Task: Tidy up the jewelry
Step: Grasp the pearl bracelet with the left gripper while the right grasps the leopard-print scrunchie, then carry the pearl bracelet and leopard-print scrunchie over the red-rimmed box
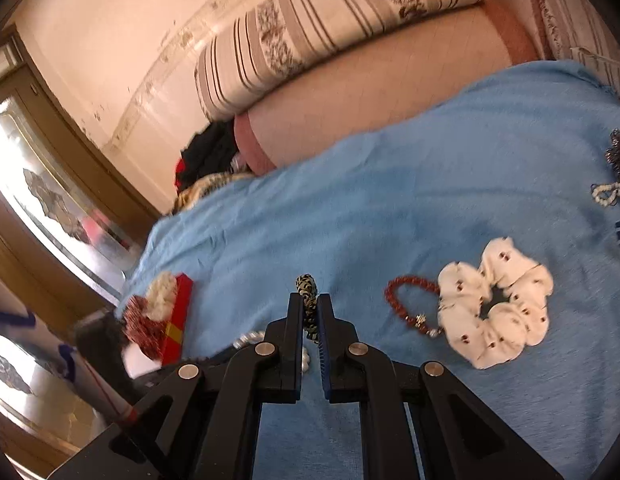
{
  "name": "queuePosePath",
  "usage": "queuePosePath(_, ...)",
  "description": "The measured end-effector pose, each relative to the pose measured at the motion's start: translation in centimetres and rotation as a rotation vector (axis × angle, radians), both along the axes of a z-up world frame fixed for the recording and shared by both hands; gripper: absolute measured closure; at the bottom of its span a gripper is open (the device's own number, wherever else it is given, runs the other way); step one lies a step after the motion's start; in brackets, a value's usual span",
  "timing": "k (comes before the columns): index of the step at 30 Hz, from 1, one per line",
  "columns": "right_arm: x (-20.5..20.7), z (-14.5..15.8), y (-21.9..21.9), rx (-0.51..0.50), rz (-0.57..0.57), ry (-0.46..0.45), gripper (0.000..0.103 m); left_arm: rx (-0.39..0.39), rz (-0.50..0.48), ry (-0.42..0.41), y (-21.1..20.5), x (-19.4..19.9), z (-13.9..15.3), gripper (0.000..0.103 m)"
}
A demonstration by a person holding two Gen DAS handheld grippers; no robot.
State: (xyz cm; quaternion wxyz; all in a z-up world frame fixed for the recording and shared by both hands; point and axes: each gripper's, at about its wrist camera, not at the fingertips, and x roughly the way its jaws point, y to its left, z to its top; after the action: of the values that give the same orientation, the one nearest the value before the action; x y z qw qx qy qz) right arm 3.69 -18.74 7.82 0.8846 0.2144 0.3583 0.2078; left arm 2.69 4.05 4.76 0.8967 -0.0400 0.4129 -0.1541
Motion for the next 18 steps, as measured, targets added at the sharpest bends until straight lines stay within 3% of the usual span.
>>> queuePosePath(8, 0.1, 0.3, 1.7, -0.039, 0.026, -0.017, 0.095, 0.008, 0.013, -0.085, 0.5, -0.5, 2.1, 0.094)
queuePosePath(18, 0.0, 0.6, 2.2, -0.039, 0.026, -0.029, 0.095, 0.091, 0.028, -0.155, 0.1, -1.1, 2.8, 0.094)
